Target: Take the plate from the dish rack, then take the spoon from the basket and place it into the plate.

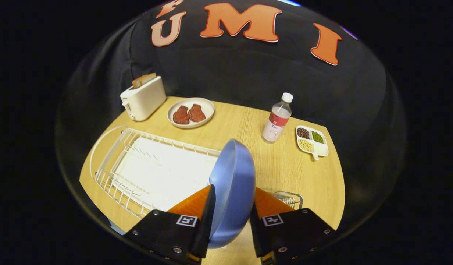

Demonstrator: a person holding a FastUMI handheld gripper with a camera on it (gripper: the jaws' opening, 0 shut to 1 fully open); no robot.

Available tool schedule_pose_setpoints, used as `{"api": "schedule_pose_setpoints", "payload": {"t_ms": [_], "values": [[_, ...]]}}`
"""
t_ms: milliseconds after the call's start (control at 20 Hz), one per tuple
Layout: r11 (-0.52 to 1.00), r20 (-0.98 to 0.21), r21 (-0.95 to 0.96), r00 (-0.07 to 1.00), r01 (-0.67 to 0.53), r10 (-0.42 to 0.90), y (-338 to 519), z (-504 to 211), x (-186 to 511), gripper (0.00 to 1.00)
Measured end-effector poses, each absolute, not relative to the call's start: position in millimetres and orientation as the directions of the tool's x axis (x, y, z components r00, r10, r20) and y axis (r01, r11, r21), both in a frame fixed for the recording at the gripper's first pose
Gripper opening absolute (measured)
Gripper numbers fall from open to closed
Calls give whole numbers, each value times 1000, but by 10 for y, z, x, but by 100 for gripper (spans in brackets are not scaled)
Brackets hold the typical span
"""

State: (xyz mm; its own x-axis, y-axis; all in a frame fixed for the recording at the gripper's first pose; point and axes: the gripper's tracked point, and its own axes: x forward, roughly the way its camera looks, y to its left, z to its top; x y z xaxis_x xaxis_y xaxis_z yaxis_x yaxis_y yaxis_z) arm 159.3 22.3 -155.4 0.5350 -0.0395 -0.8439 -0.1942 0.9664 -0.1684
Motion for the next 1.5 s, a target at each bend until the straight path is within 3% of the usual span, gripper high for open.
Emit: {"api": "schedule_pose_setpoints", "payload": {"t_ms": [300,600,1100,1500], "values": [[963,-844,-244,515,-118,-151,90,-1445,1690,33],[945,-795,-314,571,-96,-206,39,-1193,1876,27],[916,-745,-391,617,-92,-256,135,-989,2016,26],[941,-708,-311,693,-131,-137,286,-582,1577,26]]}}
